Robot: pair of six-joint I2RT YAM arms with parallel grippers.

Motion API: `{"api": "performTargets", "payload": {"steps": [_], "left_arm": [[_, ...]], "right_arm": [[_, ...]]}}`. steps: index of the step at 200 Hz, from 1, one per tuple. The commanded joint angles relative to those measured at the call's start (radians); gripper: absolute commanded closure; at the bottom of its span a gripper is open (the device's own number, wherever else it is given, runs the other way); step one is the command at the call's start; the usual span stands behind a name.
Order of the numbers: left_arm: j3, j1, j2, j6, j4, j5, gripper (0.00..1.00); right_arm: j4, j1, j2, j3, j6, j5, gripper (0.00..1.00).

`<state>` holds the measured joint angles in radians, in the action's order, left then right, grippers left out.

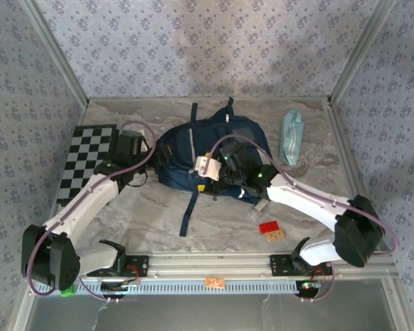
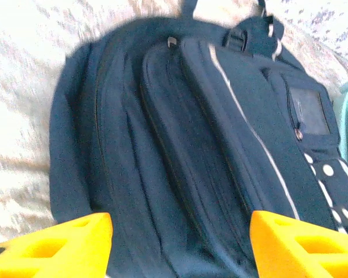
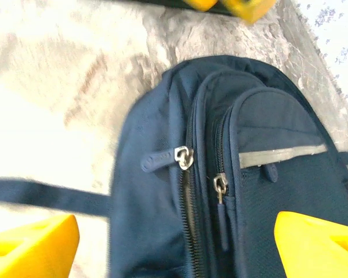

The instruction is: Pack books, pencil case, and school supplies into a backpack

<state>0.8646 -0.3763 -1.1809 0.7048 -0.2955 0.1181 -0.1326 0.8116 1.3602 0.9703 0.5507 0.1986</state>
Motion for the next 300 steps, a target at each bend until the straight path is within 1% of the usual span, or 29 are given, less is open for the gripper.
{"api": "performTargets", "payload": {"steps": [1, 11, 22, 34, 42, 52, 64, 72, 92, 101, 105, 111, 116, 127, 138, 146, 154, 164, 174, 187, 199, 205, 218, 232, 245, 265, 275, 286, 300], "left_arm": [[-0.049, -0.058, 0.055, 0.159, -0.077, 0.039, 0.34], [-0.074, -0.098, 0.082, 0.205, -0.084, 0.018, 0.30], [-0.105, -0.133, 0.103, 0.278, -0.073, 0.008, 0.24], [-0.141, -0.177, 0.113, 0.347, -0.016, 0.023, 0.18], [-0.154, -0.205, 0.111, 0.396, 0.003, 0.017, 0.18], [-0.169, -0.228, 0.104, 0.441, 0.032, 0.016, 0.21], [-0.179, -0.257, 0.104, 0.486, 0.049, -0.005, 0.23], [-0.179, -0.278, 0.103, 0.494, 0.055, -0.024, 0.24], [-0.124, -0.322, 0.077, 0.436, -0.004, -0.070, 0.27], [-0.098, -0.344, 0.060, 0.397, -0.045, -0.105, 0.30], [-0.088, -0.349, 0.052, 0.386, -0.059, -0.115, 0.34], [-0.081, -0.353, 0.042, 0.352, -0.050, -0.109, 0.41], [-0.073, -0.356, 0.030, 0.301, -0.031, -0.098, 0.42], [-0.025, -0.358, -0.010, 0.200, -0.090, -0.127, 0.48], [0.022, -0.358, -0.040, 0.152, -0.168, -0.173, 0.51], [0.050, -0.361, -0.043, 0.071, -0.175, -0.180, 0.51], [0.074, -0.363, -0.034, 0.040, -0.214, -0.244, 0.48], [0.098, -0.354, -0.018, 0.008, -0.262, -0.342, 0.42], [0.113, -0.314, -0.014, -0.048, -0.265, -0.356, 0.32], [0.139, -0.204, -0.038, -0.005, -0.295, -0.285, 0.31], [0.125, -0.133, -0.059, 0.012, -0.213, -0.154, 0.29], [0.120, -0.117, -0.073, 0.028, -0.183, -0.137, 0.30], [0.128, -0.075, -0.117, 0.119, -0.193, -0.153, 0.37], [0.129, -0.015, -0.162, 0.178, -0.163, -0.093, 0.45], [0.113, 0.000, -0.177, 0.208, -0.123, -0.096, 0.48], [0.094, 0.023, -0.215, 0.234, -0.002, -0.032, 0.48], [0.113, 0.031, -0.243, 0.229, 0.022, -0.001, 0.43], [0.135, 0.031, -0.269, 0.223, 0.038, 0.005, 0.43], [0.146, 0.034, -0.314, 0.234, 0.070, 0.059, 0.43]], "right_arm": [[-0.054, 0.026, -0.063, -0.033, -0.409, -0.075, 0.09], [-0.075, 0.034, -0.073, -0.052, -0.478, -0.090, 0.08], [-0.137, 0.032, -0.069, -0.049, -0.538, -0.140, 0.11], [-0.182, 0.032, -0.069, -0.034, -0.571, -0.233, 0.13], [-0.192, 0.026, -0.068, -0.031, -0.622, -0.296, 0.13], [-0.186, 0.002, -0.056, -0.034, -0.640, -0.258, 0.12], [-0.135, -0.026, -0.033, -0.036, -0.539, -0.174, 0.13], [-0.118, -0.035, -0.010, -0.037, -0.509, -0.165, 0.12], [-0.163, -0.080, 0.046, 0.016, -0.466, -0.081, 0.27], [-0.160, -0.077, 0.059, 0.018, -0.446, -0.067, 0.28], [-0.158, -0.075, 0.065, 0.017, -0.444, -0.068, 0.27], [-0.165, -0.073, 0.073, 0.018, -0.446, -0.073, 0.27], [-0.181, -0.073, 0.078, 0.023, -0.457, -0.090, 0.27], [-0.218, -0.077, 0.079, 0.039, -0.533, -0.171, 0.24], [-0.253, -0.090, 0.058, 0.055, -0.637, -0.193, 0.23], [-0.256, -0.093, 0.030, 0.049, -0.732, -0.181, 0.22], [-0.226, -0.096, -0.009, 0.019, -0.820, -0.135, 0.19], [-0.192, -0.088, -0.057, -0.026, -0.943, -0.131, 0.16], [-0.176, -0.068, -0.089, -0.065, -1.024, -0.159, 0.14], [-0.167, -0.047, -0.107, -0.107, -1.129, -0.218, 0.13], [-0.165, -0.023, -0.104, -0.121, -1.170, -0.282, 0.14], [-0.164, -0.013, -0.095, -0.114, -1.197, -0.286, 0.14], [-0.189, 0.025, -0.067, -0.075, -1.212, -0.306, 0.19], [-0.227, 0.082, -0.023, -0.021, -1.213, -0.352, 0.20], [-0.264, 0.114, 0.017, 0.017, -1.247, -0.397, 0.23], [-0.281, 0.154, 0.073, 0.051, -1.291, -0.444, 0.24], [-0.293, 0.157, 0.107, 0.068, -1.317, -0.445, 0.25], [-0.314, 0.151, 0.134, 0.077, -1.348, -0.436, 0.24], [-0.294, 0.126, 0.148, 0.075, -1.337, -0.437, 0.24]]}}
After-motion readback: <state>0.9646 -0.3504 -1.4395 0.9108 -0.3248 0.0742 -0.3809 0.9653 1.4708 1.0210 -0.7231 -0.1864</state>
